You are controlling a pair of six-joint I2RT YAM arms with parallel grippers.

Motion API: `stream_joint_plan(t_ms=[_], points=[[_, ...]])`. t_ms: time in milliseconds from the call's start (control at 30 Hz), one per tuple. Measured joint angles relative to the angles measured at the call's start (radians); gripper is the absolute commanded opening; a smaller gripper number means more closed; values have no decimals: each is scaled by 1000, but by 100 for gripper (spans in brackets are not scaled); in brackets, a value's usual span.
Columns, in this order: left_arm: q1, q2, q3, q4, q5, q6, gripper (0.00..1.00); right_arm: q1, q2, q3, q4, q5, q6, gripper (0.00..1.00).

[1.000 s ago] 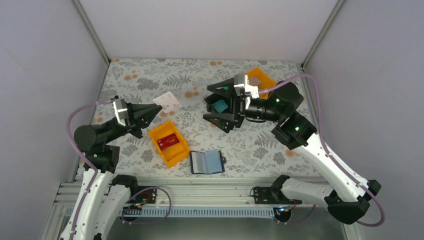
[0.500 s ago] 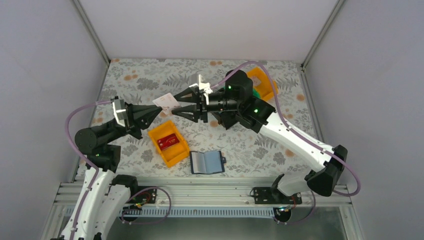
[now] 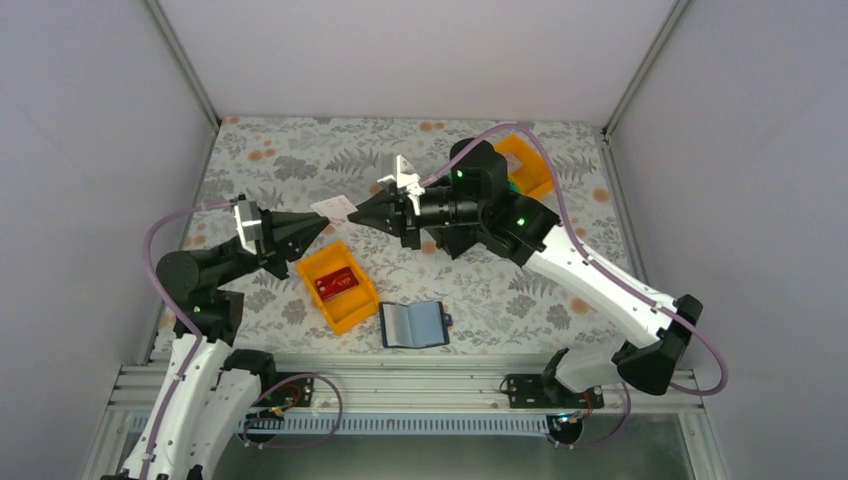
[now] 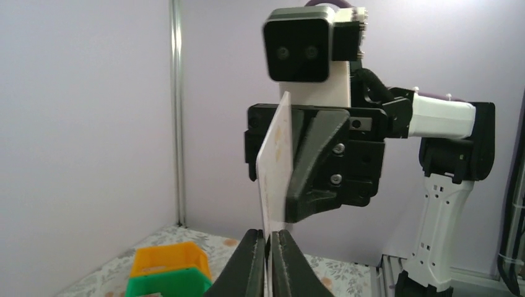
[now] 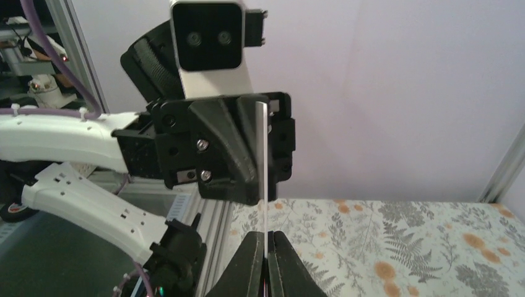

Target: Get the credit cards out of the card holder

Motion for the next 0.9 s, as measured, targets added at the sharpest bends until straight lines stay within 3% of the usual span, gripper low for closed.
stream_joint_plan(t_ms=[33, 67, 100, 133, 233, 367, 500, 667, 833, 900], points=[[0, 0, 0, -8, 4, 11, 50, 0, -3, 1, -16, 4, -11, 4], [0, 0, 0, -22, 4, 31, 69, 1, -8, 5, -45, 10, -24, 4], [0, -1, 0, -39, 3, 54, 80, 1, -11, 11, -78, 21, -39, 4], [2, -2, 1, -69, 4, 85, 83, 1, -11, 25, -118, 40, -55, 4], [1, -3, 19, -239, 9, 267, 83, 2, -10, 71, -249, 117, -95, 4], [1, -2, 77, -589, 30, 709, 82, 16, 52, 172, -449, 247, -107, 4], [3, 6, 96, -873, 11, 1030, 73, 97, 168, 228, -588, 361, -121, 4], [-20, 35, 94, -1006, 39, 1125, 49, 165, 251, 252, -712, 429, -153, 4], [-53, 35, 94, -1054, 77, 1174, 47, 211, 295, 294, -711, 435, -188, 4], [-53, 35, 94, -1065, 79, 1184, 41, 219, 293, 291, -703, 443, -194, 4]])
